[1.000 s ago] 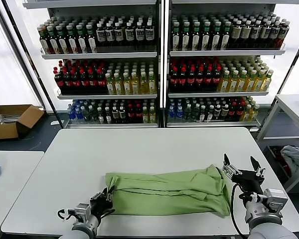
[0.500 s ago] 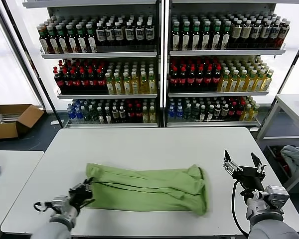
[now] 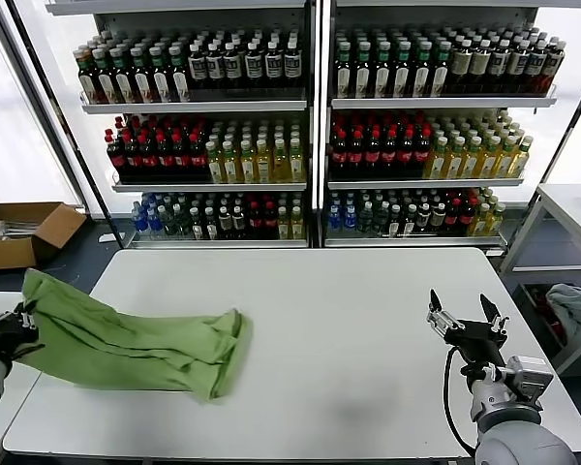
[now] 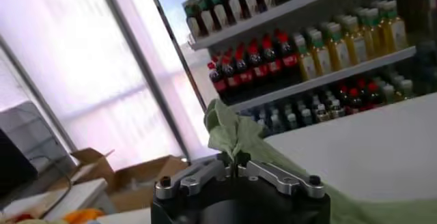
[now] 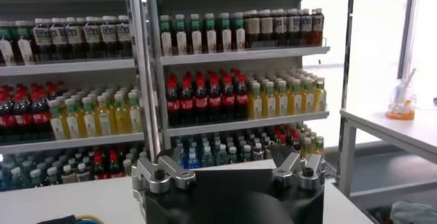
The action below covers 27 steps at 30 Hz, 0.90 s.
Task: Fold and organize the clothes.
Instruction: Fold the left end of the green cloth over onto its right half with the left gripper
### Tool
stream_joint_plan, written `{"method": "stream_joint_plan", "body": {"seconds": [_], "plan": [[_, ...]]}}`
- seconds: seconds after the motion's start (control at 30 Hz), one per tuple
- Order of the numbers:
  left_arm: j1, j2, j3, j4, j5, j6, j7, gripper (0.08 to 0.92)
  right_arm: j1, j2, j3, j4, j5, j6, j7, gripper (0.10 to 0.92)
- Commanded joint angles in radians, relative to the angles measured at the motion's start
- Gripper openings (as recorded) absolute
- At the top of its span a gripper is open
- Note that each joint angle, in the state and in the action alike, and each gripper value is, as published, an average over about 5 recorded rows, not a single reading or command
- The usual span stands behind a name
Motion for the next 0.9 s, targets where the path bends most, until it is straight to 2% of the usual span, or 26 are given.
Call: {"method": "stream_joint_plan", "body": {"seconds": [0.03, 0.2, 0.33, 0.63, 0.9], "plan": [[0.006, -0.066, 0.129, -0.065, 0.076, -0.001, 0.019, 0.097, -0.017, 0.001, 0.001, 0.008, -0.001, 0.003, 0.0, 0.823], [-0.004, -0.218, 0.34, -0.079, 0.159, 0.001, 0.03, 0.097, -0.054, 0.007, 0.016, 0.021, -0.002, 0.009, 0.003, 0.823], [-0.015, -0.291, 0.43, -0.108, 0.164, 0.015, 0.027, 0.097, -0.078, 0.017, 0.02, 0.029, -0.006, 0.011, 0.004, 0.823], [-0.022, -0.312, 0.506, -0.258, 0.142, 0.06, 0.013, 0.097, -0.105, 0.036, 0.02, 0.03, -0.023, 0.019, 0.006, 0.823], [-0.046, -0.332, 0.551, -0.258, 0.163, 0.072, 0.02, 0.097, -0.117, 0.046, 0.012, 0.036, -0.033, 0.021, 0.005, 0.823]]}}
